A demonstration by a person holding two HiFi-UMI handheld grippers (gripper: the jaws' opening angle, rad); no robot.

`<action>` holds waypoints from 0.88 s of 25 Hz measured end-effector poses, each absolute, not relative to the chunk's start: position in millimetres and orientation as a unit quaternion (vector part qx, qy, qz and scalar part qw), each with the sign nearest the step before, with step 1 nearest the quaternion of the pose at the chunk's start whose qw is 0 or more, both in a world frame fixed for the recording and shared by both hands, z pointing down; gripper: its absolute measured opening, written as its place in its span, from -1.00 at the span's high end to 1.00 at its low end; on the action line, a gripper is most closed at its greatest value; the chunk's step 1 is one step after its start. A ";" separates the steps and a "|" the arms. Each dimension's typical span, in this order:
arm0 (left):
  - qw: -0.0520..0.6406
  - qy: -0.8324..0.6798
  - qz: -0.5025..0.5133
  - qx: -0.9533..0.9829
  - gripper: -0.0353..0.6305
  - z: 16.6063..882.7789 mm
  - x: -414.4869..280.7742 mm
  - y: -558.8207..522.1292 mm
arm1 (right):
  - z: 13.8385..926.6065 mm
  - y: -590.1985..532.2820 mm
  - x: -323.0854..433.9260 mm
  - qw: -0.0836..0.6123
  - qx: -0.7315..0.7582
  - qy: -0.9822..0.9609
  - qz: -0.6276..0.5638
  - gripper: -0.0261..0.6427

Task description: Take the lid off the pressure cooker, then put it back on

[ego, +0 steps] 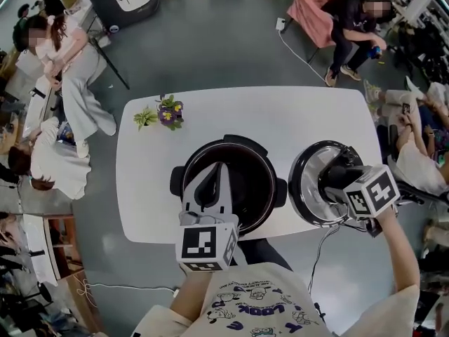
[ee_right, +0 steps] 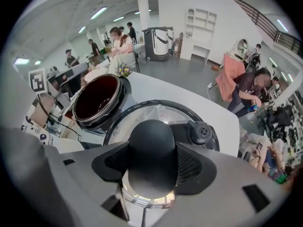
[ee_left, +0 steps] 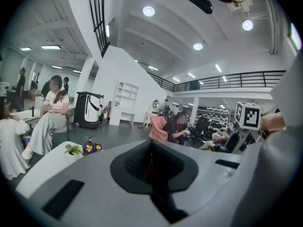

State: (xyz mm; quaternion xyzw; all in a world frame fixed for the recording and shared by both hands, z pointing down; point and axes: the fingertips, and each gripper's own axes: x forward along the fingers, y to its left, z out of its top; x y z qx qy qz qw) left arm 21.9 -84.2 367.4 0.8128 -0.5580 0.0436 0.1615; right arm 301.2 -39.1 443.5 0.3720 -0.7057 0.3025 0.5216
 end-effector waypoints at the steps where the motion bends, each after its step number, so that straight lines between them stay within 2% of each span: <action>1: 0.161 -0.560 0.042 0.811 0.85 365.1 17.9 -82.6 | 436.5 -38.9 299.4 0.526 0.368 -0.707 0.296 0.04; 11: 0.163 -0.587 0.032 0.793 0.85 361.0 -28.4 -70.5 | 385.8 -43.3 242.7 0.507 0.329 -0.745 0.282 0.04; 22: 0.164 -0.614 0.024 0.772 0.85 362.1 -84.2 -57.8 | 383.2 -43.4 150.9 0.518 0.273 -0.771 0.250 0.04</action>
